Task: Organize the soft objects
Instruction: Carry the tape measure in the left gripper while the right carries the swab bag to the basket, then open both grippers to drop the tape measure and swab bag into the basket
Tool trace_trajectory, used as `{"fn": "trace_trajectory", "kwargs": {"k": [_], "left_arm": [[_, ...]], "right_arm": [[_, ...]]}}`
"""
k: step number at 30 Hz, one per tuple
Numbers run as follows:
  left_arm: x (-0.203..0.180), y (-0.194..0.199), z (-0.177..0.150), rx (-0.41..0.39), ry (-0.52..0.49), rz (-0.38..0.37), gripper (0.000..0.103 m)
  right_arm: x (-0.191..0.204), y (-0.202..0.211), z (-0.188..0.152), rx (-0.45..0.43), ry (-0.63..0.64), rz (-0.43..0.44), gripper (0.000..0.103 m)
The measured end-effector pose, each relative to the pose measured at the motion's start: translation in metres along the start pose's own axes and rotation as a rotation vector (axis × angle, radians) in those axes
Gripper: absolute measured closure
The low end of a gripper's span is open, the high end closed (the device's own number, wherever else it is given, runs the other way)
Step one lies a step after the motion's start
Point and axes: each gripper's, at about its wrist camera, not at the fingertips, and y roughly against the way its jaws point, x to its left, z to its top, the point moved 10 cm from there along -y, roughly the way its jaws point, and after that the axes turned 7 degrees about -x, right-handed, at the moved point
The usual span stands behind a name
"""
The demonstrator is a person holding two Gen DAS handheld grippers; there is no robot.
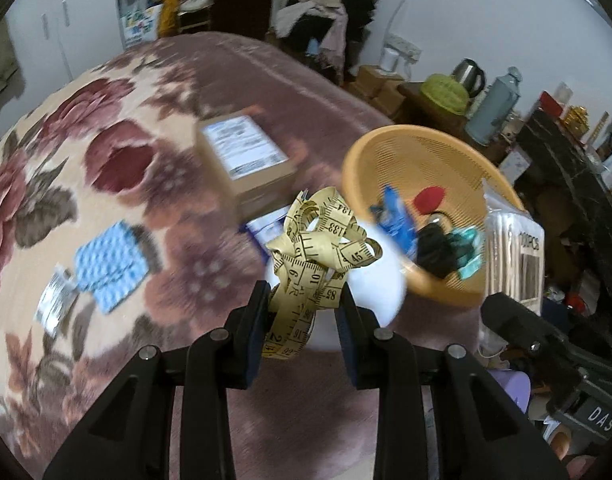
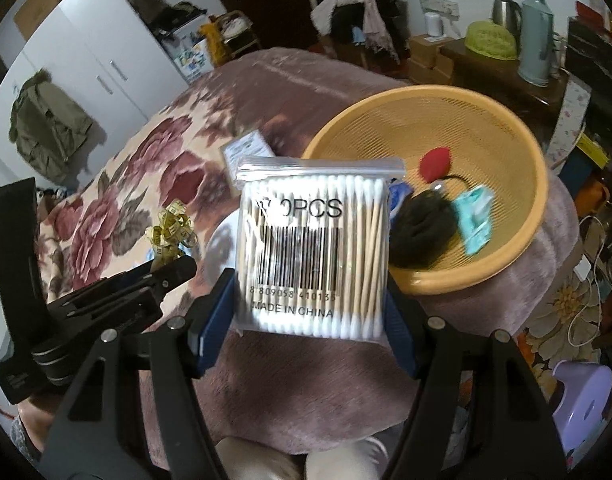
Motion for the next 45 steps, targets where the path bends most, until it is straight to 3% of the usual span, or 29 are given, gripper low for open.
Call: {"fn": "trace_trajectory", "kwargs": {"k": [6,14,40,41,43,45], "left_arm": [[-0.05,-0.022,0.025,0.011,-0.035,-0.064,0.071],[-0.099,-0.058,0.035,0.054,-0.054,-0.126,0.071],[-0.128,-0.1,0.033,0.099,-0.08,-0.161,0.071],[-0.132,-0.101,0.034,0.099,-0.084,-0.175,0.069],[-0.136,-0.1,0.036,0.091,-0.088,-0.182,0.053],[-0.138,-0.097,0.039,0.079,-0.072,-0.202,0.025]], "right_arm": [[-0.034,0.008,0.023,-0.043,-0.054,-0.045,0.034],[-0.073,0.007,0.044,-0.075,-0.122,-0.095,0.034],[-0.103,-0.003,0.052,-0.069,-0.158,-0.129,0.033],[-0.106,-0.004,0.053,-0.07,-0.16,-0.13,0.033],[-0.11,-0.004,0.056,-0.079,-0.174,-0.123,0.032],[-0.114,-0.003,0.056,-0.079,-0.201,-0.117,0.023]]}}
